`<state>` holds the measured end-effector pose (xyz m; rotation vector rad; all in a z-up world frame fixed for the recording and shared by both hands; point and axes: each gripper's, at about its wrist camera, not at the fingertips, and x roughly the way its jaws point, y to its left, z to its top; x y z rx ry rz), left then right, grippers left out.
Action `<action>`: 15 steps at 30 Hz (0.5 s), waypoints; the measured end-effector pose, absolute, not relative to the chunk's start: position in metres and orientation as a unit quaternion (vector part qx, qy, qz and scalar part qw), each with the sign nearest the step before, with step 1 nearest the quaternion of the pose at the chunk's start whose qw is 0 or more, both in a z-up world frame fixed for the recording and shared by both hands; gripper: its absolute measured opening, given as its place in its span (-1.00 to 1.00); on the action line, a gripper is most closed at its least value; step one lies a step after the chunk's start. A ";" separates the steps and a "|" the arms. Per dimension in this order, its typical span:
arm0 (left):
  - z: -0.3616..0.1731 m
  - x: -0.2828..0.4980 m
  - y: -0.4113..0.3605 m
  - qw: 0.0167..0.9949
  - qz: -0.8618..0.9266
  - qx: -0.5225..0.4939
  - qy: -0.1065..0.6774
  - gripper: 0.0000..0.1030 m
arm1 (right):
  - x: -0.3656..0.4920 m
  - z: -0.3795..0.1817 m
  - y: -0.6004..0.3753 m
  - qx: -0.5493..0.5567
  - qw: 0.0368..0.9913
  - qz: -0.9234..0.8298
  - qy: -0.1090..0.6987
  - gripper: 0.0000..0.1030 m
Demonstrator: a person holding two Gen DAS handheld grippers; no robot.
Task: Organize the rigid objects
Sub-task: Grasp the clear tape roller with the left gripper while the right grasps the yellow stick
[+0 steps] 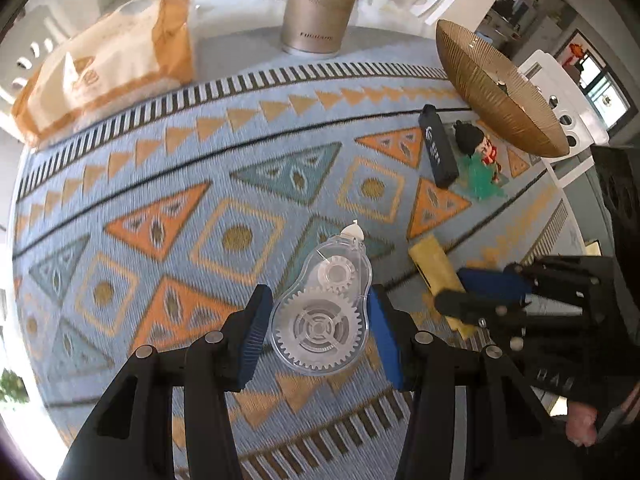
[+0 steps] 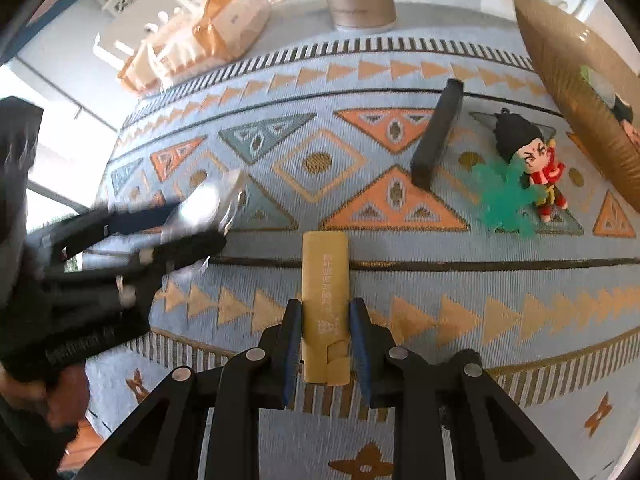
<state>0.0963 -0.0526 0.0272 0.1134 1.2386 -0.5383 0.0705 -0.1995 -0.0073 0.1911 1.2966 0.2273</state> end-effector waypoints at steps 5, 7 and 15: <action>0.034 0.088 -0.049 0.786 -0.237 0.049 0.569 -0.10 | 0.072 -0.006 -0.197 0.089 0.788 0.106 0.600 -0.22; 0.041 0.083 -0.042 0.792 -0.231 0.045 0.563 -0.10 | 0.074 -0.005 -0.181 0.043 0.795 0.099 0.596 -0.23; 0.074 0.061 -0.041 0.821 -0.199 0.044 0.534 -0.12 | 0.057 -0.002 -0.154 -0.017 0.812 0.127 0.570 -0.55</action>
